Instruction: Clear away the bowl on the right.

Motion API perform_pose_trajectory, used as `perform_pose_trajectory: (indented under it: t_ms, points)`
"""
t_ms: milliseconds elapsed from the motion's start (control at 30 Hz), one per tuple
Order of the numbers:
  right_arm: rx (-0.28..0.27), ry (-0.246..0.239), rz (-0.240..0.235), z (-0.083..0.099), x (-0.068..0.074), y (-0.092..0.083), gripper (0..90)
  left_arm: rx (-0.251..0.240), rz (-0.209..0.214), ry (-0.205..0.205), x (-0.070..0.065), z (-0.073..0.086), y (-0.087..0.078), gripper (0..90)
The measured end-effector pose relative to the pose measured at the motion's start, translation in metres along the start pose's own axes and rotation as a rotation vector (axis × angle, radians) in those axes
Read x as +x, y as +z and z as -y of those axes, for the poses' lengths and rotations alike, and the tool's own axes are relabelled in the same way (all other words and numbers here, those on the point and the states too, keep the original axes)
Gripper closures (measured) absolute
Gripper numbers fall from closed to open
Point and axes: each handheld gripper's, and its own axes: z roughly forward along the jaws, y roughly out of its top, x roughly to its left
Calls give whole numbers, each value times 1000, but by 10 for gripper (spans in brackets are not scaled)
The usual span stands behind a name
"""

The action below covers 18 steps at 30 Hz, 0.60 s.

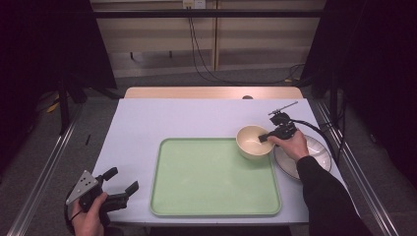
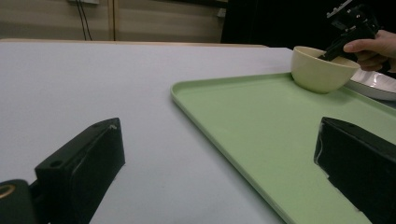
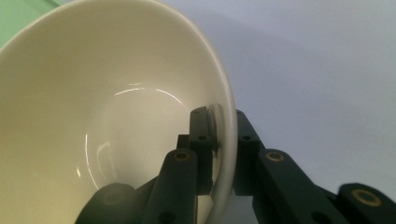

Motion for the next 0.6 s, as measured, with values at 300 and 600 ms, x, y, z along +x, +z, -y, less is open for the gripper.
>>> perform_pose_trajectory:
  t_ms: [300, 600]
  points:
    - [-44, -35, 5, 0, -1, -2, 567, 5, 2, 6, 1, 0, 0, 18]
    - [-129, -43, -1, -1, -3, -7, 333, 4, 1, 8, 1, 0, 0, 18]
